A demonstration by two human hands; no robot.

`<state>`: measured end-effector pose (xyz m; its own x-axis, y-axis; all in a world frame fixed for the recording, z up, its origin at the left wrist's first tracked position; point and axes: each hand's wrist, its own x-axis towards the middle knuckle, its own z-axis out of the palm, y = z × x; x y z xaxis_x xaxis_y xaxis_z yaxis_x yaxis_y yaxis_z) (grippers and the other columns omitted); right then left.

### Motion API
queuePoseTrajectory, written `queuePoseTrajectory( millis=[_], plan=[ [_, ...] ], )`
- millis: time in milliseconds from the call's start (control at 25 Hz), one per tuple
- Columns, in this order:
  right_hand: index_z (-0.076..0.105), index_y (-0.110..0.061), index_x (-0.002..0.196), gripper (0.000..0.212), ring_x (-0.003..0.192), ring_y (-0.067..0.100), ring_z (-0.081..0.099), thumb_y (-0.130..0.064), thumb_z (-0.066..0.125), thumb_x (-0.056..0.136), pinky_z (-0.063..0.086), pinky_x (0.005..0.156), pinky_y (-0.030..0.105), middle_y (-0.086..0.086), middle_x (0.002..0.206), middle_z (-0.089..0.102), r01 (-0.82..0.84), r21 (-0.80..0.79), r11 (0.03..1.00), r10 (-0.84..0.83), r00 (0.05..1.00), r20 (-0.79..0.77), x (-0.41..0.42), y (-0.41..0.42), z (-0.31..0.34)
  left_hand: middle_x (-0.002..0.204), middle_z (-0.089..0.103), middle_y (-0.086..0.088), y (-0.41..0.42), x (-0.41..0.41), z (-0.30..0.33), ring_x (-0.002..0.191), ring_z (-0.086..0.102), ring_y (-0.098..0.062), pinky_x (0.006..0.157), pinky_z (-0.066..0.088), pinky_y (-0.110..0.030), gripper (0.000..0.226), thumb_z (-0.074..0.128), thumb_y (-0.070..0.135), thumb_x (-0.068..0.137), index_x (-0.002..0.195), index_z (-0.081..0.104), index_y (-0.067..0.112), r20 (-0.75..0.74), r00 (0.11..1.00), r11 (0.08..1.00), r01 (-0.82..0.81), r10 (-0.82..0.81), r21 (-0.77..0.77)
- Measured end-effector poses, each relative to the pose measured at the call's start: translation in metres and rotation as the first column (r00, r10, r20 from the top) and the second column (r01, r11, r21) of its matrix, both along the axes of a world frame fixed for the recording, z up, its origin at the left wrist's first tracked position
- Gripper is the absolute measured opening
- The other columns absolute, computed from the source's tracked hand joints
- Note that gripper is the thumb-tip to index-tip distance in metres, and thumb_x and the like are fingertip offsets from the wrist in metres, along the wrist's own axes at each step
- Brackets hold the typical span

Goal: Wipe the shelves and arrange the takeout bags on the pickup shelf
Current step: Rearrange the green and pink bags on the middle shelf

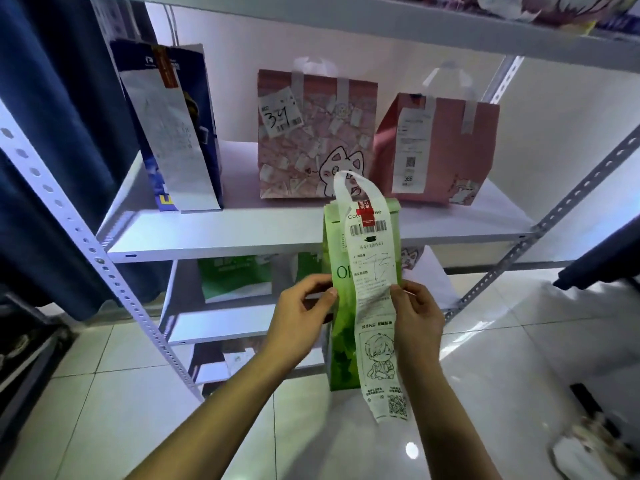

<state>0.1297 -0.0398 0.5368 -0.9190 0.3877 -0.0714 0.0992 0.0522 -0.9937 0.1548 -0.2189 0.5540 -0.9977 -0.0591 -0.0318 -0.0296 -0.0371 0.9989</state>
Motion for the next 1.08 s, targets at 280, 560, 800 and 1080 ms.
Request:
queuePoseTrajectory(
  millis=[280, 560, 800, 1080],
  plan=[
    [0.072, -0.029, 0.093, 0.015, 0.072, 0.015, 0.076, -0.017, 0.062, 0.096, 0.060, 0.056, 0.029, -0.009, 0.086, 0.078, -0.029, 0.035, 0.999, 0.025, 0.994, 0.111, 0.003, 0.100, -0.026, 0.111, 0.072, 0.006, 0.090, -0.012, -0.032, 0.103, 0.068, -0.015, 0.089, 0.060, -0.042, 0.019, 0.060, 0.018, 0.098, 0.112, 0.072, 0.023, 0.134, 0.991, 0.993, 0.026, -0.010, -0.116],
    [0.071, -0.029, 0.091, 0.014, 0.084, 0.028, 0.073, -0.016, 0.066, 0.094, 0.060, 0.074, 0.042, 0.003, 0.094, 0.076, 0.007, 0.055, 0.998, -0.022, 0.960, 0.280, -0.007, 0.216, -0.072, 0.107, 0.070, 0.006, 0.211, -0.010, -0.078, 0.100, 0.067, -0.014, 0.085, 0.061, -0.036, 0.016, 0.061, 0.023, 0.098, 0.112, 0.070, 0.023, 0.254, 0.967, 0.990, 0.018, 0.018, -0.139],
    [0.071, -0.027, 0.097, 0.013, 0.079, 0.021, 0.075, -0.017, 0.065, 0.096, 0.058, 0.058, 0.032, -0.005, 0.090, 0.076, -0.127, 0.006, 0.992, 0.120, 0.949, 0.292, -0.017, 0.256, -0.070, 0.102, 0.072, 0.001, 0.257, -0.007, -0.080, 0.099, 0.069, -0.019, 0.082, 0.062, -0.040, 0.014, 0.065, 0.014, 0.095, 0.106, 0.071, 0.019, 0.275, 0.951, 0.985, -0.111, 0.144, -0.130],
    [0.073, -0.024, 0.096, 0.007, 0.075, 0.013, 0.076, -0.019, 0.072, 0.092, 0.060, 0.058, 0.025, -0.004, 0.088, 0.078, -0.271, -0.059, 0.961, 0.277, 0.931, 0.238, -0.035, 0.253, -0.046, 0.098, 0.076, 0.007, 0.252, -0.012, -0.057, 0.094, 0.071, -0.011, 0.081, 0.062, -0.037, 0.014, 0.075, 0.024, 0.088, 0.102, 0.074, 0.025, 0.184, 0.950, 0.966, -0.235, 0.252, -0.109]
  ],
)
